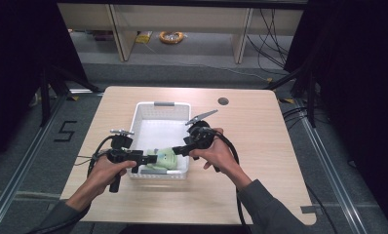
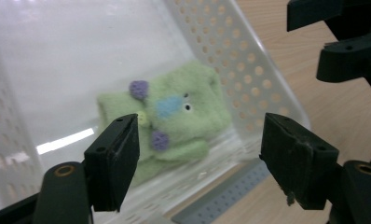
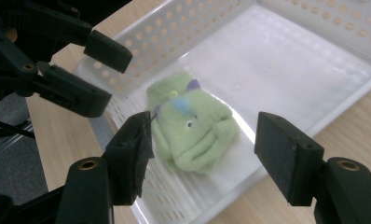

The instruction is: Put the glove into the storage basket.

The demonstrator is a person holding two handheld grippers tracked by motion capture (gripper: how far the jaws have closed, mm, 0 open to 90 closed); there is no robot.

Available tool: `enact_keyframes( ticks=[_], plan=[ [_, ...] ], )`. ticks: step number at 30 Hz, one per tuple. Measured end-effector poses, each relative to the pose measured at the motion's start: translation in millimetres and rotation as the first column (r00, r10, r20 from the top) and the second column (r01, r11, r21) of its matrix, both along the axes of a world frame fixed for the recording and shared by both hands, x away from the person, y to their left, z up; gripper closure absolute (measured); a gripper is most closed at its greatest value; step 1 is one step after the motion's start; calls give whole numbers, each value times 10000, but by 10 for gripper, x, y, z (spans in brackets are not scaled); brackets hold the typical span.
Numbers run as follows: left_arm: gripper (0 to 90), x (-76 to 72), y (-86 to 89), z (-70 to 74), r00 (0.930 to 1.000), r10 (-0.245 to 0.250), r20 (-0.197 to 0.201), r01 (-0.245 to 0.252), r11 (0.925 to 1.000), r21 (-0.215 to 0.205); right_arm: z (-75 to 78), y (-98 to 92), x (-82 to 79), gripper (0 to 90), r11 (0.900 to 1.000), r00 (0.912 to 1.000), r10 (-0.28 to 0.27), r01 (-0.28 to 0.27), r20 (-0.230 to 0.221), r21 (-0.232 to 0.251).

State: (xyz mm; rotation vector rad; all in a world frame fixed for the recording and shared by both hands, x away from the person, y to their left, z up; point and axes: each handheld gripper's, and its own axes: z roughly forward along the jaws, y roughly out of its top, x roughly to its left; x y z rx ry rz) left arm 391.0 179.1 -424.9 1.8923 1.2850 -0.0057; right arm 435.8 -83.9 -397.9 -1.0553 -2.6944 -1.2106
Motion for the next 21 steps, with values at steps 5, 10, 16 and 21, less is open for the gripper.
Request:
enact_keyframes(
  ticks=[5, 10, 16, 21],
  plan=[
    [260, -97, -67, 42, 9996, -135, 249, 141, 9996, -247, 31, -147, -47, 368, 9995, 10000, -63, 61, 61, 308],
    [245, -159, -129, 51, 9989, -349, 321, 358, 9990, -261, 54, -239, -103, 366, 9989, 9998, -104, 97, 151, 453],
    [204, -247, -205, 47, 9974, -594, 399, 607, 9977, -307, 74, -350, -202, 362, 9981, 9995, -157, 140, 265, 603],
    [172, -349, -291, 51, 9947, -841, 597, 866, 9954, -402, 74, -469, -308, 356, 9979, 9987, -115, 83, 501, 640]
  ],
)
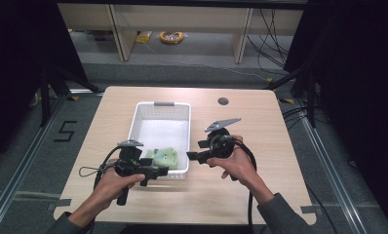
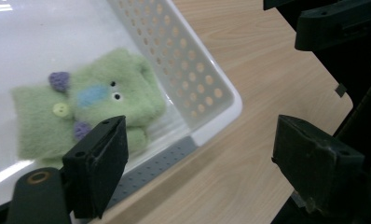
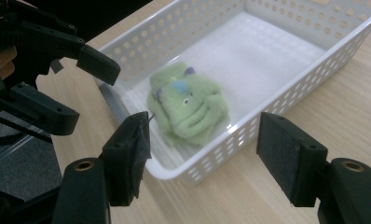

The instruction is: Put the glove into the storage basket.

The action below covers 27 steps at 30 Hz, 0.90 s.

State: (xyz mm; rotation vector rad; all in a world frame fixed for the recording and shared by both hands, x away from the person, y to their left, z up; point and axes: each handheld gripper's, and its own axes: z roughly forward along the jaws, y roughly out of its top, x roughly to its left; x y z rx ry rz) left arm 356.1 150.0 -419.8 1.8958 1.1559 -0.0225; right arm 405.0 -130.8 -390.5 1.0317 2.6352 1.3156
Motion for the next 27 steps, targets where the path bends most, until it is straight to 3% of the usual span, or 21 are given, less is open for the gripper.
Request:
enact_keyframes(
  ticks=[11, 12, 13, 15, 16, 17, 24, 27],
  plan=[
    [170, -187, -165, 22, 9970, -674, 386, 675, 9977, -17, 0, -155, -162, 353, 9995, 9997, -220, 222, -80, 224],
    [170, -205, -183, 22, 9964, -736, 416, 739, 9973, -45, -15, -207, -177, 352, 9996, 9997, -150, 145, 196, 225],
    [170, -211, -189, 21, 9957, -813, 438, 816, 9967, -46, -15, -207, -177, 352, 9996, 9997, -150, 145, 196, 225],
    [170, -233, -212, 21, 9956, -800, 491, 803, 9968, -46, -20, -241, -187, 351, 9998, 9994, 33, -40, 336, 212],
    [170, -244, -225, 21, 9949, -897, 463, 902, 9959, -86, -16, -245, -226, 351, 9992, 9995, -302, 301, 54, 263],
    [170, -257, -242, 18, 9951, -825, 542, 832, 9965, -100, -26, -274, -224, 351, 9996, 9995, -171, 165, 279, 221],
    [171, -300, -294, 9, 9939, -948, 565, 953, 9954, -52, -66, -357, -295, 350, 9986, 9993, -364, 363, 20, 388],
    [171, -316, -301, -3, 9936, -995, 541, 1000, 9950, -57, -83, -393, -315, 348, 9983, 9988, -474, 470, 119, 347]
  ],
)
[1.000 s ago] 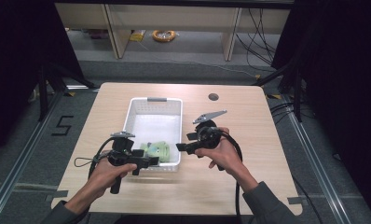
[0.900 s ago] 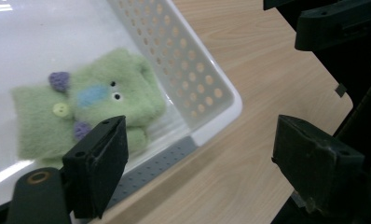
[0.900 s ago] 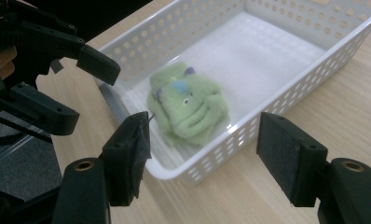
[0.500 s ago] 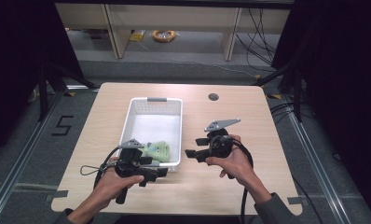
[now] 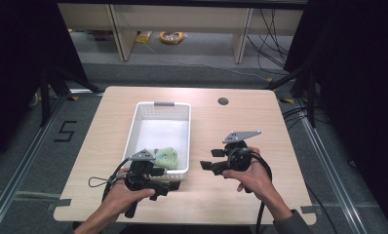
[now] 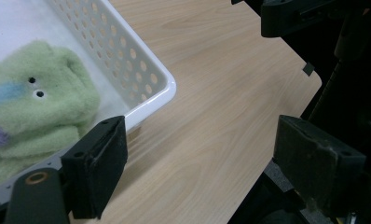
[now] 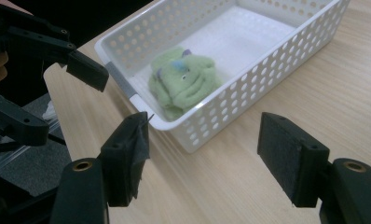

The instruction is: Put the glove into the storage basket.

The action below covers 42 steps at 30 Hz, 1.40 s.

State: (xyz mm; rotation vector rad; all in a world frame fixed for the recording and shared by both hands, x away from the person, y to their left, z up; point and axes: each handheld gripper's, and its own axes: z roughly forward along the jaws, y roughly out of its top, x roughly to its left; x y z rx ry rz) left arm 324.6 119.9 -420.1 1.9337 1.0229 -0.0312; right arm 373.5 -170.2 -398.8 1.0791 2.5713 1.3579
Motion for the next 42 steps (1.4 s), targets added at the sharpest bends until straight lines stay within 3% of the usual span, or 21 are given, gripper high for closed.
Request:
enact_keyframes(
  ticks=[2, 4, 5, 8, 9, 10, 12, 13, 14, 16, 20, 21, 25, 26, 32, 33, 35, 36, 40, 42],
  plan=[
    [171, -17, -10, -10, 10000, 3, -41, -4, 10000, -47, -5, -20, -16, 348, 9999, 9999, 33, -31, -134, 164],
    [171, -30, -9, -16, 9999, -144, -21, 143, 9999, -72, -27, -48, -7, 347, 9995, 9994, 255, -259, 215, 162],
    [171, -47, -19, -18, 9999, -94, 61, 94, 9999, -61, -18, -52, -47, 346, 9999, 10000, -37, 38, -62, 133],
    [171, -80, -37, -29, 9996, -290, 72, 290, 9996, 13, -43, -84, -65, 340, 9995, 9999, 103, -106, 92, 290],
    [171, -90, -47, -38, 9996, -293, 24, 293, 9996, -27, -41, -90, -97, 337, 9996, 10000, -40, 42, -66, 286],
    [171, -99, -51, -44, 9994, -339, 15, 339, 9994, 20, -53, -107, -89, 336, 9997, 9996, 107, -113, 264, 236],
    [171, -115, -63, -55, 9995, -323, 65, 323, 9995, 2, -72, -117, -125, 335, 9992, 9998, 91, -97, 165, 376],
    [171, -124, -67, -57, 9992, -386, 88, 386, 9992, 40, -83, -128, -129, 335, 9993, 9993, 114, -126, 348, 342],
    [171, -130, -75, -65, 9991, -408, 117, 408, 9992, -23, -78, -132, -165, 335, 9988, 10000, 49, -50, 38, 487],
    [171, -145, -90, -75, 9991, -424, 53, 425, 9991, -72, -98, -150, -176, 334, 9986, 9997, 107, -119, 234, 513],
    [171, -163, -117, -92, 9983, -565, 155, 567, 9983, -141, -131, -185, -218, 331, 9991, 9995, 48, -61, 313, 424],
    [171, -171, -126, -97, 9985, -529, 170, 531, 9986, -86, -141, -181, -241, 331, 9985, 10000, 10, -16, 98, 554],
    [172, -183, -155, -148, 9983, -582, 95, 583, 9982, -156, -178, -204, -297, 330, 9987, 9998, -147, 141, 104, 493],
    [171, -192, -165, -159, 9987, -496, 115, 498, 9986, -177, -195, -215, -277, 329, 9987, 9993, 67, -85, 374, 495],
    [172, -204, -182, -233, 9982, -554, 236, 557, 9984, -130, -253, -247, -326, 326, 9985, 9999, 0, -7, 128, 549],
    [172, -211, -182, -239, 9981, -579, 222, 581, 9983, -82, -271, -266, -327, 326, 9989, 9996, 53, -66, 283, 462],
    [172, -225, -192, -260, 9979, -585, 271, 586, 9983, -29, -280, -264, -340, 325, 9988, 9999, 12, -21, 170, 490],
    [172, -223, -187, -267, 9970, -736, 243, 737, 9973, -18, -293, -278, -339, 325, 9992, 9993, 46, -61, 377, 388],
    [172, -245, -199, -312, 9971, -707, 282, 708, 9975, -32, -336, -296, -376, 322, 9987, 9998, 68, -78, 185, 513],
    [172, -250, -197, -325, 9972, -709, 252, 709, 9975, -17, -352, -310, -388, 322, 9988, 9993, 145, -160, 338, 460]
  ],
)
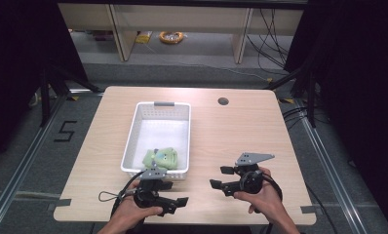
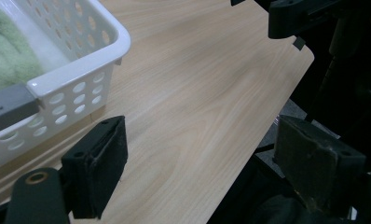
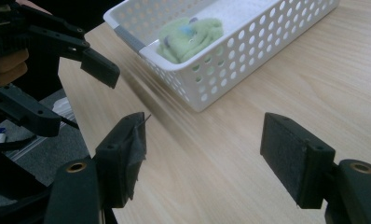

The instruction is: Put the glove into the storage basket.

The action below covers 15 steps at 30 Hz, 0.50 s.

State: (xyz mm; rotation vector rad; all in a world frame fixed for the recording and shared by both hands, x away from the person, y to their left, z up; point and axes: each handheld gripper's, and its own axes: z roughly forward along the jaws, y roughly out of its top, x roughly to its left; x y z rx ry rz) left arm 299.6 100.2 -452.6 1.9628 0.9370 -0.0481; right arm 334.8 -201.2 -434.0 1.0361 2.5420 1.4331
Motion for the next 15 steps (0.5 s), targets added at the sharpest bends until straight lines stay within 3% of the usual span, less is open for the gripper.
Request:
enact_keyframes(
  ticks=[1, 4, 5, 6, 7, 10, 11, 12, 13, 14, 15],
  plan=[
    [172, -4, -2, -11, 10000, 9, 41, -9, 10000, -68, -14, -4, -41, 321, 9998, 9992, -119, 125, -378, 138],
    [172, -17, -2, -30, 9999, -33, 127, 33, 10000, 3, -19, -21, -49, 319, 9999, 9995, -159, 161, -263, 48],
    [172, -24, -2, -36, 9999, -16, 136, 15, 10000, 88, -35, -37, -39, 317, 10000, 10000, -9, 9, -14, 70],
    [172, -31, -3, -42, 9999, -1, 142, 0, 10000, 84, -43, -34, -69, 314, 9996, 9994, -172, 178, -291, 208],
    [172, -31, 1, -51, 9999, -68, 148, 67, 9999, 91, -49, -41, -71, 310, 9997, 9997, -123, 127, -232, 199],
    [172, -42, 3, -89, 9998, -96, 183, 93, 9998, 160, -82, -73, -77, 278, 9999, 9998, -143, 143, 160, 50],
    [172, -48, 4, -104, 9998, -81, 155, 78, 9998, 167, -93, -67, -99, 270, 9997, 9997, -184, 187, -183, 178],
    [172, -48, 5, -115, 9998, -92, 156, 90, 9999, 101, -110, -84, -96, 253, 9998, 9999, -139, 139, 11, 144],
    [172, -50, 15, -121, 9998, -127, 152, 125, 9998, 174, -112, -80, -124, 233, 9992, 9992, -306, 312, -253, 236],
    [172, -57, 10, -132, 9999, -65, 119, 64, 9999, 112, -123, -94, -116, 221, 9996, 9997, -241, 242, -60, 176],
    [172, -59, 15, -143, 9998, -97, 157, 95, 9998, 161, -133, -95, -135, 219, 9990, 9991, -346, 352, -239, 260]
  ],
)
